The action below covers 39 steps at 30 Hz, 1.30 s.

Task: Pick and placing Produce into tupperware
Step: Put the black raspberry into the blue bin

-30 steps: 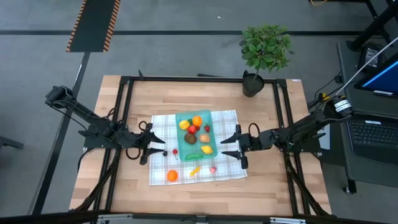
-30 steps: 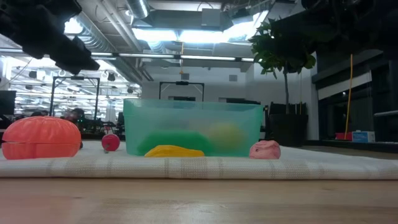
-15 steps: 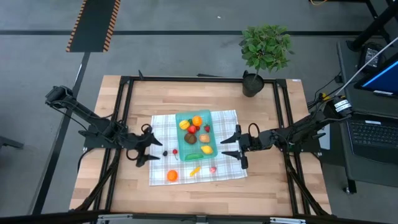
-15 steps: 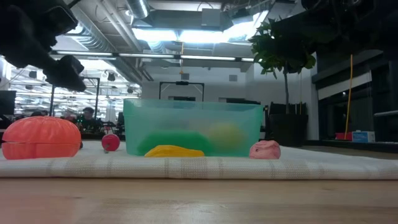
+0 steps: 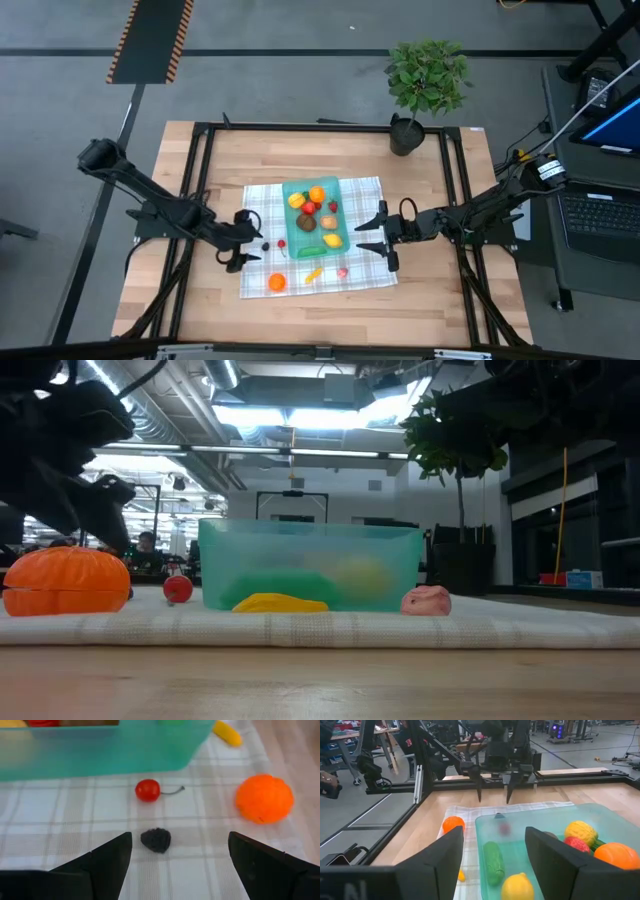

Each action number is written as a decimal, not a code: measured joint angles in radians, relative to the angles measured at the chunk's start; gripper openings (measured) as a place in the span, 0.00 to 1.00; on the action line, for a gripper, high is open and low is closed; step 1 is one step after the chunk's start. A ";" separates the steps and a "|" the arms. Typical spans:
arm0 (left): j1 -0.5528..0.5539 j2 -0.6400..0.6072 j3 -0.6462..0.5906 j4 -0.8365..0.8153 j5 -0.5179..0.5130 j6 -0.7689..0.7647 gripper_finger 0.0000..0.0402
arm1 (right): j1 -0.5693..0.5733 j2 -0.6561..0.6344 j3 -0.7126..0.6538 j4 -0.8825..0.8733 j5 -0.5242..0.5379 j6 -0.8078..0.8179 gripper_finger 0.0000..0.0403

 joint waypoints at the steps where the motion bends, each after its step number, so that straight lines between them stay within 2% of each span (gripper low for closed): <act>1: 0.000 0.023 0.016 -0.005 -0.009 -0.022 0.80 | 0.000 0.000 0.000 0.000 0.000 0.000 0.54; 9: -0.005 0.215 0.214 -0.248 -0.025 -0.108 0.80 | 0.000 0.000 0.000 -0.001 0.000 -0.003 0.54; 16: -0.006 0.327 0.326 -0.315 -0.034 -0.262 0.80 | 0.000 0.000 0.000 -0.008 0.000 -0.023 0.54; 22: -0.006 0.349 0.366 -0.445 -0.065 -0.503 0.80 | 0.000 0.000 0.000 -0.016 0.000 -0.023 0.54; 28: -0.012 0.349 0.368 -0.460 -0.060 -0.696 0.80 | 0.000 0.000 0.000 -0.034 0.000 -0.023 0.54; 39: -0.016 0.349 0.368 -0.455 -0.059 -0.704 0.80 | 0.002 0.000 0.000 -0.048 0.000 -0.020 0.54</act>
